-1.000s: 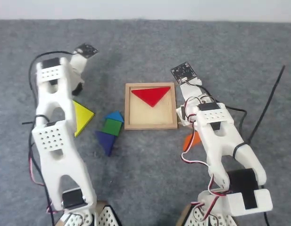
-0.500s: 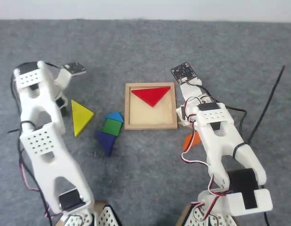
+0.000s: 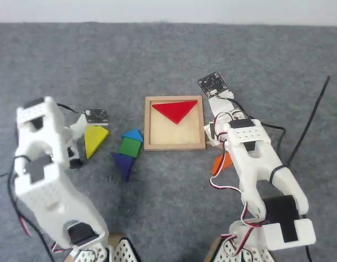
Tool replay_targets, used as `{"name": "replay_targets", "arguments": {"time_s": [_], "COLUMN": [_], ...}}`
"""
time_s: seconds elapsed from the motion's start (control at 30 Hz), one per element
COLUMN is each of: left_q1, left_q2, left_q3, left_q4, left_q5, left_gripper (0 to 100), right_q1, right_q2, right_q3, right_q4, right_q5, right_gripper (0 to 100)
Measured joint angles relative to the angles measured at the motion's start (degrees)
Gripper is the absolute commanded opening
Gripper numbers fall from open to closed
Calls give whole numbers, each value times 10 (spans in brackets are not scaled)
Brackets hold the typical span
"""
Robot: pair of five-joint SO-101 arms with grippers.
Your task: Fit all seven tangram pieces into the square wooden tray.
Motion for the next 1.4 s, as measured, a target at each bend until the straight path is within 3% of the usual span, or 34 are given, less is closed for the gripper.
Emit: {"name": "replay_targets", "arguments": {"time_s": [0.27,0.67,0.97,1.1,1.27,1.4], "left_q1": [61,233,246,236,166,143], "left_q2": [-125,-210,-209,-213,-229,-217], "left_q3": [142,250,250,245,149,80], "left_q4": [-135,-382,-599,-575,-436,-324], "left_q5": [105,309,473,487,476,341], "left_gripper": [13,13,17,118,288,300], "right_q1": [-1,-1,-1,-1,-1,-1], "right_q2": [0,0,0,0,0,0], "right_q3": [0,0,0,0,0,0], "right_q4": [0,0,0,0,0,0], "right_q5": [0,0,0,0,0,0], "right_gripper": [90,90,90,90,90,90]}}
